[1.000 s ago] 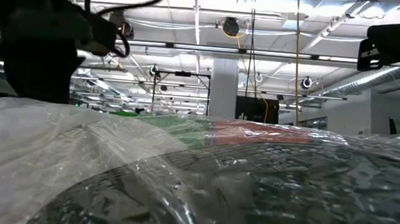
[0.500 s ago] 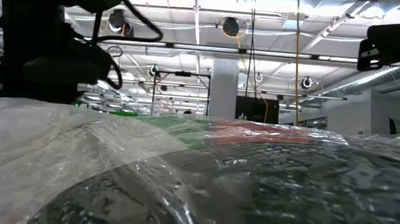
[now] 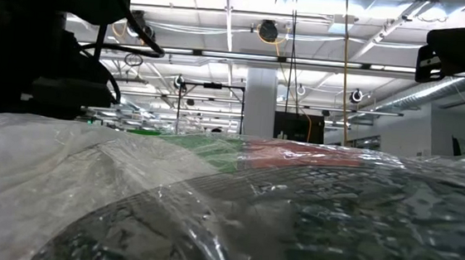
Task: Pick & Place Travel size toiletries
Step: Put the red toothbrush into the blue bin
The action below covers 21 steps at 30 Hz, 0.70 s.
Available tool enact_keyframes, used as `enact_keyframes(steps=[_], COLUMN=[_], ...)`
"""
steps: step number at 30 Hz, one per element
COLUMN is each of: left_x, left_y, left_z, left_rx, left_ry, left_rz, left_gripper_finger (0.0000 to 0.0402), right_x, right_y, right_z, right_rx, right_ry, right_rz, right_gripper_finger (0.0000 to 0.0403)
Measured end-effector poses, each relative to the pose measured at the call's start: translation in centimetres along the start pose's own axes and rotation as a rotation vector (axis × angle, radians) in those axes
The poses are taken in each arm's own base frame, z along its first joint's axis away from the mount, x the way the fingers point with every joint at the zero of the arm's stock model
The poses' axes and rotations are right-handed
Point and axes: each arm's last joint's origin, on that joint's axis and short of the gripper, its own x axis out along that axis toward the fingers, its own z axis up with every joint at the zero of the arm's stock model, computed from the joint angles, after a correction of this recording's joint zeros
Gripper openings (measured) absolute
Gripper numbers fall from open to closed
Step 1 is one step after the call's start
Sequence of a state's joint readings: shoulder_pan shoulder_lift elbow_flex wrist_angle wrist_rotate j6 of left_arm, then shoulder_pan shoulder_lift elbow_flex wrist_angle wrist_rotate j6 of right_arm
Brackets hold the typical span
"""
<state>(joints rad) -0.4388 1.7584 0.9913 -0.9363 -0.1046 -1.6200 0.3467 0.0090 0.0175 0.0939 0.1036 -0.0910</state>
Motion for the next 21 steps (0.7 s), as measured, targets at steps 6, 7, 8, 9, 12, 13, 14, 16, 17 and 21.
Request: enact_keyframes(steps=[6,7,8,9,12,13,14,16,17,21], left_x=[0.01,0.0,0.02,0.02,0.02,0.02,0.02,0.03,0.02,-0.96], left_y=[-0.06,-0.08,-0.08,-0.06,-0.04,-0.03,-0.03,-0.02,0.0,0.74], left_z=[-0.05,-0.05,-0.07,-0.07,-0.07,-0.07,-0.02,0.04,0.07,0.26], left_rx=[-0.008,-0.004,0.003,0.009,0.042,0.06,0.074,0.103,0.115,0.146], left_ry=[0.019,0.019,0.021,0.023,0.022,0.022,0.021,0.019,0.019,0.007], left_rz=[-0.006,-0.008,-0.007,-0.005,-0.003,-0.003,-0.002,-0.001,-0.001,0.001], left_gripper_finger=[0.0155,0.0136,0.0115,0.0094,0.003,0.002,0.0019,0.0026,0.0031,0.0025], right_x=[0.0,0.0,0.0,0.0,0.0,0.0,0.0,0.0,0.0,0.0], right_y=[0.0,0.0,0.0,0.0,0.0,0.0,0.0,0.0,0.0,0.0], right_z=[0.0,0.0,0.0,0.0,0.0,0.0,0.0,0.0,0.0,0.0], right_rx=[0.0,0.0,0.0,0.0,0.0,0.0,0.0,0.0,0.0,0.0], right_ry=[0.0,0.0,0.0,0.0,0.0,0.0,0.0,0.0,0.0,0.0], right_rz=[0.0,0.0,0.0,0.0,0.0,0.0,0.0,0.0,0.0,0.0], right_gripper_finger=[0.0,0.0,0.0,0.0,0.0,0.0,0.0,0.0,0.0,0.0])
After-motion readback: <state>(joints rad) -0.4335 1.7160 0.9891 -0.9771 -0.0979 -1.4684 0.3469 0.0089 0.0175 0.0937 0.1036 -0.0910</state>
